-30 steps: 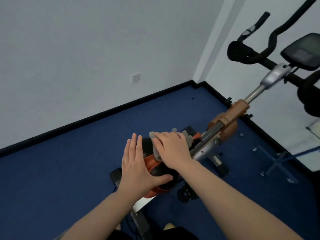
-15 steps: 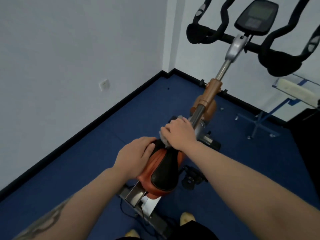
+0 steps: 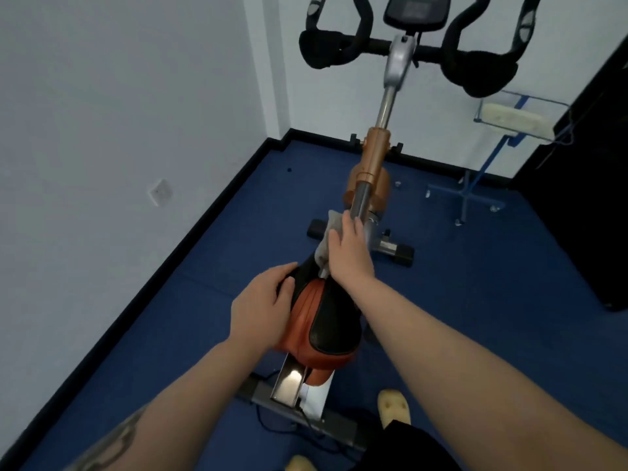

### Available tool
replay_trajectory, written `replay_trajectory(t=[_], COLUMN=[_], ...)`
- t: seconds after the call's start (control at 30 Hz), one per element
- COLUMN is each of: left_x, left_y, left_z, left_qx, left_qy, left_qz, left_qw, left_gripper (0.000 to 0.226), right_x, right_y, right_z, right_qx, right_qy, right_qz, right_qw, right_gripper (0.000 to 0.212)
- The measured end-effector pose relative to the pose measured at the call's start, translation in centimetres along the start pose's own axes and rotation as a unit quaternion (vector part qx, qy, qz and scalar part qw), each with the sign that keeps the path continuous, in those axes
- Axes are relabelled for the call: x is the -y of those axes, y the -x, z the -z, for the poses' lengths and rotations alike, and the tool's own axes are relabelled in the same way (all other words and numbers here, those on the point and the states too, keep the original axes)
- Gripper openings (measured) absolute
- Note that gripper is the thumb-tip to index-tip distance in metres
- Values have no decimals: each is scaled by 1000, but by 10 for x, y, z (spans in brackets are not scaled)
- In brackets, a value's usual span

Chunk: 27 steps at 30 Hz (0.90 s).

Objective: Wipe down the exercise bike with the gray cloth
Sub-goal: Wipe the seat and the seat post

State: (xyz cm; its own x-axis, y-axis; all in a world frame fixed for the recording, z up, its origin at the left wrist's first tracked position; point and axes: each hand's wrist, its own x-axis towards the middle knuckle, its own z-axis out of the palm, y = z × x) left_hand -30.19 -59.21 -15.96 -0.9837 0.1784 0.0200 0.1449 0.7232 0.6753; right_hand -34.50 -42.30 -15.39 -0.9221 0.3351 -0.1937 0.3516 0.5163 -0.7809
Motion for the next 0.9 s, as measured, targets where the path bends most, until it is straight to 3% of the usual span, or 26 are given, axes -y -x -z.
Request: replay_trajectory(t=[0.1,0.27,0.4,0.43,0.53,0.6,0.67,0.8,0.9], left_x=[-1,-1,-2,-2,-2,-3,-3,-3,-4], left_y=[2,2,3,3,2,3,3,3,4], left_z=[0,-3,-2,-2,-2,-3,-3,-4,-3], left_qx=[-11,-27,-34,-35,-37,-39,-41,-40,-39], left_qy=[2,7,7,9,20,25,21,19,25], left_qz=[6,6,6,9,5,2,3,2,1], left_qw=[1000,1000,999,999,999,999,999,999,999], left_gripper=[32,32,32,32,32,32,31,31,31], right_x=[7,-18,3,6,-8,-18,-18,-1,-16], right_y=[13,89,55,59,115,148,137,86,122], right_z=[3,2,17,16,0,-2,1,4,-1], right_qx=[14,49,81,73,7,5,17,22,-15], right_qy=[-17,66,7,13,98,126,135,96,51], right_qz=[-54,-42,-155,-147,-8,56,39,-80,-15], right_qw=[998,996,985,986,995,990,990,992,998], right_gripper=[60,62,47,49,65,72,70,63,66])
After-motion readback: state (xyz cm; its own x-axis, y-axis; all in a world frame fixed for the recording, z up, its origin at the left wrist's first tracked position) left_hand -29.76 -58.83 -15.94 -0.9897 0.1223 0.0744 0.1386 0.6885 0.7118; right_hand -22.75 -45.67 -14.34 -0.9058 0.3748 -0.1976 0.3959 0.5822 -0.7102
